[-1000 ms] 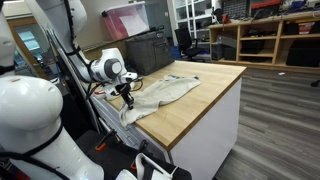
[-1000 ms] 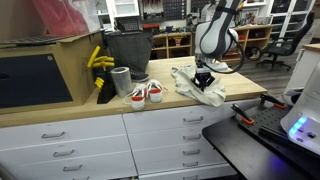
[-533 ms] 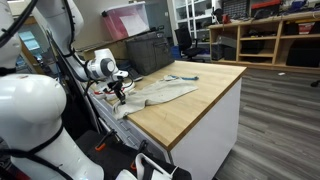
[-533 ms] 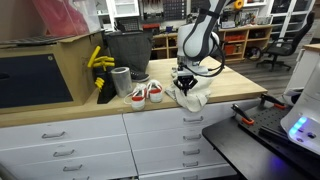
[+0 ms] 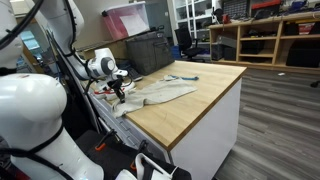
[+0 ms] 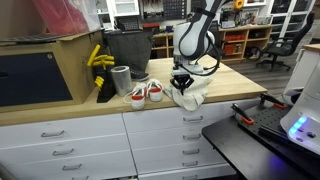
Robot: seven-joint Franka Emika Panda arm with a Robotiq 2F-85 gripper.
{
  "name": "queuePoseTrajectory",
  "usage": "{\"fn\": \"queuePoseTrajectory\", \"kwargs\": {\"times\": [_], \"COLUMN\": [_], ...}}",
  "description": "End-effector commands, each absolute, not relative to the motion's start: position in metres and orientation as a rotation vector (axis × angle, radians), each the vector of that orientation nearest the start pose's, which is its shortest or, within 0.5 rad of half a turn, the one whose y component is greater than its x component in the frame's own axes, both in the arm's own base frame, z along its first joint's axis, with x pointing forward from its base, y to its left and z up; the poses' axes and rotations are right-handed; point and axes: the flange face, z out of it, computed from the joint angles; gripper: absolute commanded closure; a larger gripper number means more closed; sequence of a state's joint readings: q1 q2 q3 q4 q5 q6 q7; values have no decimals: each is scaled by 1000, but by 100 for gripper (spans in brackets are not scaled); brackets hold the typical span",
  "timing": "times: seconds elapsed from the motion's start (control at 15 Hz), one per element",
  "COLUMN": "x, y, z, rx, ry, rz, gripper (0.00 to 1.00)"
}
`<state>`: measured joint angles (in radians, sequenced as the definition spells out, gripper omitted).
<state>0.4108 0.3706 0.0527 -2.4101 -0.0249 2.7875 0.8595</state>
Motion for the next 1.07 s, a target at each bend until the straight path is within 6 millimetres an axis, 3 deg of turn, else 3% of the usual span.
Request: {"fn": "queuePoseTrajectory", "kwargs": {"times": [0.0, 0.27, 0.53, 0.6, 0.67, 0.93, 1.0], "x": [431, 433, 432, 443, 448, 487, 491], "y": [214, 215, 216, 165, 155, 80, 74], "z": [124, 125, 126, 140, 139, 103, 94], "rx": [-3170, -3228, -3269, -3310, -3332, -3421, -3433], "ry": [580, 616, 811, 820, 865, 1097, 1149], "rz": [116, 42, -87, -98, -110, -61, -16], "gripper": [100, 100, 100, 100, 100, 100, 100]}}
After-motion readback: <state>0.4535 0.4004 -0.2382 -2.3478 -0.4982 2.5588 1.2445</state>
